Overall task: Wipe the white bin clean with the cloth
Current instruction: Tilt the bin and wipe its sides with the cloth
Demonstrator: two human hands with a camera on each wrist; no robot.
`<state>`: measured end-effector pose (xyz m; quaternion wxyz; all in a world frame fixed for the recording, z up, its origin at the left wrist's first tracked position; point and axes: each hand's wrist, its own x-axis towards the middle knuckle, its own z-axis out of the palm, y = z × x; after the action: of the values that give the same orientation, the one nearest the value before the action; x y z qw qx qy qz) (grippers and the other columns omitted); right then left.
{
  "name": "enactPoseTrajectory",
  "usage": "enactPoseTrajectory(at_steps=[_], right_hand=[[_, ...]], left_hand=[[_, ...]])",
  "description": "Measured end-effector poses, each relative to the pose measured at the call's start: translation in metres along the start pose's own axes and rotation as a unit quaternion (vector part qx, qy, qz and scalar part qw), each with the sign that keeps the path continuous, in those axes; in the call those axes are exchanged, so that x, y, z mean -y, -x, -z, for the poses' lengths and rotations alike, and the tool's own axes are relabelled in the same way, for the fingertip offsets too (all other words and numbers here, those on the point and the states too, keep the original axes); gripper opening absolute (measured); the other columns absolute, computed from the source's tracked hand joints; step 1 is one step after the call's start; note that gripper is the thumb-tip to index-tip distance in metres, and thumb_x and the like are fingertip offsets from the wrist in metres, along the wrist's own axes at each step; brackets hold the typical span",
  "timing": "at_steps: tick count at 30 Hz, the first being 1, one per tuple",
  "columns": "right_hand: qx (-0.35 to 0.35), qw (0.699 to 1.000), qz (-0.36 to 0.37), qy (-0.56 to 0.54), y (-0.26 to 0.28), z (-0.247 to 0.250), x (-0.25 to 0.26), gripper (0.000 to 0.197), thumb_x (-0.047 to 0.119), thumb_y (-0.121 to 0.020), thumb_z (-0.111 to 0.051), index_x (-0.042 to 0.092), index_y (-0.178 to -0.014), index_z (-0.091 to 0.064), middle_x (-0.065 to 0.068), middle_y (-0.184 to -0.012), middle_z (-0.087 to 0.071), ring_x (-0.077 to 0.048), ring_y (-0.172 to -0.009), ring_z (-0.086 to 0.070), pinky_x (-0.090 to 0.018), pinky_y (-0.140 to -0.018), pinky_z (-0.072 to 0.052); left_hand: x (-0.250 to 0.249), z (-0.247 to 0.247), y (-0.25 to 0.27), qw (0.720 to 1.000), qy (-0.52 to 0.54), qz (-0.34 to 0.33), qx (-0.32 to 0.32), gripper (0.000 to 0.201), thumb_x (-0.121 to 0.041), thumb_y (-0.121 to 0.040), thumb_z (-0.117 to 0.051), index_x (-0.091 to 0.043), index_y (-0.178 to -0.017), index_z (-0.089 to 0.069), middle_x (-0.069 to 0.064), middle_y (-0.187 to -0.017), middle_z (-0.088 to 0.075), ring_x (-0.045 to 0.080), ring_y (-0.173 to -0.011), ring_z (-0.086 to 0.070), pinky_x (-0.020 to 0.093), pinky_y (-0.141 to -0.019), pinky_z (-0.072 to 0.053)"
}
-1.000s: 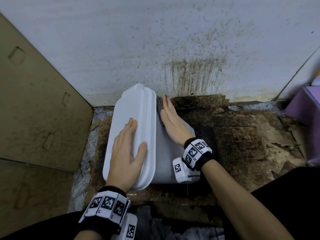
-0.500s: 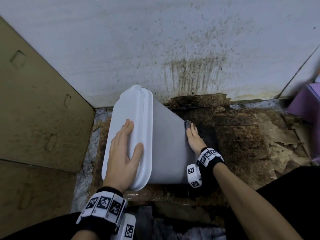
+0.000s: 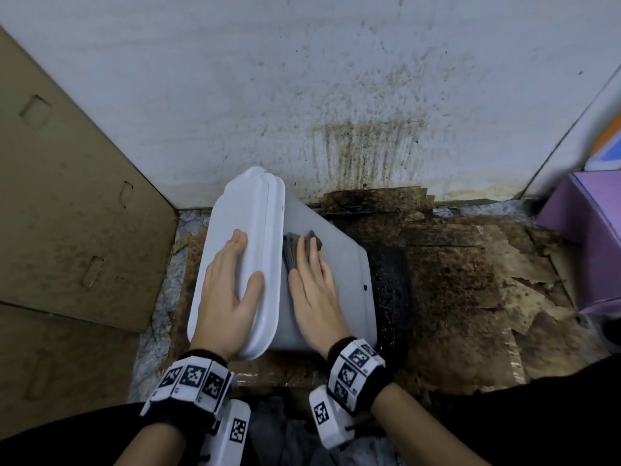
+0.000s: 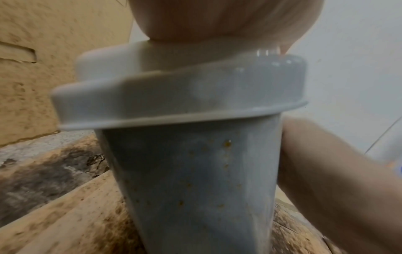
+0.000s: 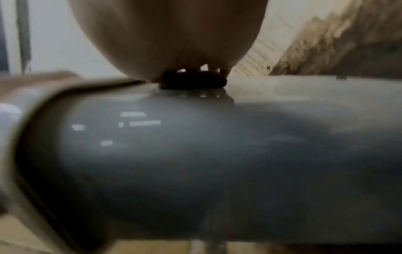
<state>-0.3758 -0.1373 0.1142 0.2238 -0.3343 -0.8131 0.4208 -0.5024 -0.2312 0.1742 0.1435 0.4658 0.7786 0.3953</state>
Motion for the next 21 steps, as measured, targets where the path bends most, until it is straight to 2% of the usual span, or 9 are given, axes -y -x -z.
enactPoseTrajectory(at_steps=[2,4,6,8,10,12,14,18,21], right_hand=[[0.001,1.0,-0.013,-0.007,0.012,-0.002,-0.014,0.055,0.042,-0.107,-0.012,0.035,-0.158,0.006,0.012,-0.166,0.014,-0.004,-0.152,0.011,-0.031,-0.123,-0.003],[0.011,0.999,-0.041,0.002,0.023,-0.003,-0.035,0.054,0.041,-0.106,-0.009,0.035,-0.157,0.007,0.012,-0.166,0.016,-0.004,-0.152,0.012,-0.03,-0.123,-0.004],[0.037,0.994,-0.073,0.069,0.038,-0.005,-0.061,0.059,0.038,-0.103,-0.001,0.022,-0.16,-0.001,0.0,-0.166,0.015,-0.013,-0.153,0.013,-0.036,-0.124,-0.01],[0.052,0.983,-0.116,0.13,0.053,-0.006,-0.092,0.066,0.029,-0.099,0.0,0.003,-0.155,-0.022,-0.011,-0.162,0.01,-0.031,-0.154,0.003,-0.048,-0.122,-0.02],[0.057,0.971,-0.178,0.151,0.063,-0.003,-0.117,0.073,0.028,-0.095,0.004,-0.003,-0.15,-0.032,-0.011,-0.156,0.014,-0.039,-0.152,-0.003,-0.052,-0.12,-0.023],[0.098,0.955,-0.244,0.14,0.067,0.003,-0.126,0.064,0.022,-0.099,0.006,0.002,-0.152,-0.024,-0.01,-0.157,0.024,-0.034,-0.153,0.007,-0.044,-0.123,-0.009],[0.119,0.952,-0.264,0.099,0.064,0.009,-0.12,0.049,0.011,-0.107,-0.006,0.005,-0.155,-0.016,-0.013,-0.164,0.018,-0.031,-0.153,0.012,-0.04,-0.122,-0.002],[0.088,0.962,-0.248,0.074,0.064,0.006,-0.093,0.049,0.01,-0.108,-0.015,0.007,-0.157,-0.013,-0.011,-0.167,0.009,-0.027,-0.154,0.01,-0.039,-0.123,0.0],[0.014,0.982,-0.19,0.008,0.07,-0.008,-0.052,0.052,0.025,-0.108,-0.014,0.022,-0.159,-0.009,0.003,-0.166,0.009,-0.013,-0.153,0.006,-0.033,-0.123,0.0]], left_hand=[[0.001,0.001,0.0,1.0,0.007,0.0,-0.001,0.06,-0.05,-0.093,-0.041,-0.036,-0.151,-0.029,-0.03,-0.155,-0.024,-0.009,-0.145,-0.021,0.027,-0.12,-0.02],[0.001,0.002,0.001,1.0,0.012,0.002,-0.001,0.057,-0.045,-0.095,-0.043,-0.039,-0.149,-0.029,-0.03,-0.155,-0.025,-0.009,-0.145,-0.022,0.028,-0.121,-0.02],[0.0,0.002,0.001,1.0,0.014,0.007,-0.002,0.057,-0.039,-0.096,-0.045,-0.038,-0.15,-0.029,-0.026,-0.156,-0.026,-0.006,-0.146,-0.023,0.03,-0.122,-0.02],[-0.003,0.001,0.002,1.0,0.011,0.009,-0.002,0.059,-0.037,-0.096,-0.046,-0.033,-0.153,-0.03,-0.021,-0.159,-0.027,-0.002,-0.147,-0.023,0.033,-0.123,-0.021],[-0.008,-0.002,0.002,1.0,0.004,0.002,-0.002,0.061,-0.037,-0.096,-0.047,-0.029,-0.155,-0.032,-0.017,-0.161,-0.028,0.003,-0.149,-0.025,0.035,-0.124,-0.021],[-0.012,-0.005,0.001,1.0,0.002,-0.001,0.0,0.062,-0.037,-0.096,-0.048,-0.026,-0.155,-0.033,-0.014,-0.161,-0.029,0.005,-0.15,-0.026,0.038,-0.125,-0.022],[-0.014,-0.006,0.002,1.0,0.005,0.003,-0.001,0.063,-0.038,-0.096,-0.048,-0.025,-0.156,-0.033,-0.012,-0.162,-0.03,0.006,-0.15,-0.026,0.04,-0.125,-0.022],[-0.015,-0.006,0.002,1.0,-0.002,0.004,-0.002,0.065,-0.041,-0.095,-0.046,-0.022,-0.156,-0.033,-0.008,-0.163,-0.031,0.01,-0.15,-0.027,0.044,-0.125,-0.023],[-0.018,-0.007,0.002,1.0,-0.011,0.004,-0.002,0.065,-0.04,-0.094,-0.045,-0.02,-0.155,-0.034,-0.006,-0.163,-0.031,0.012,-0.15,-0.027,0.043,-0.125,-0.023]])
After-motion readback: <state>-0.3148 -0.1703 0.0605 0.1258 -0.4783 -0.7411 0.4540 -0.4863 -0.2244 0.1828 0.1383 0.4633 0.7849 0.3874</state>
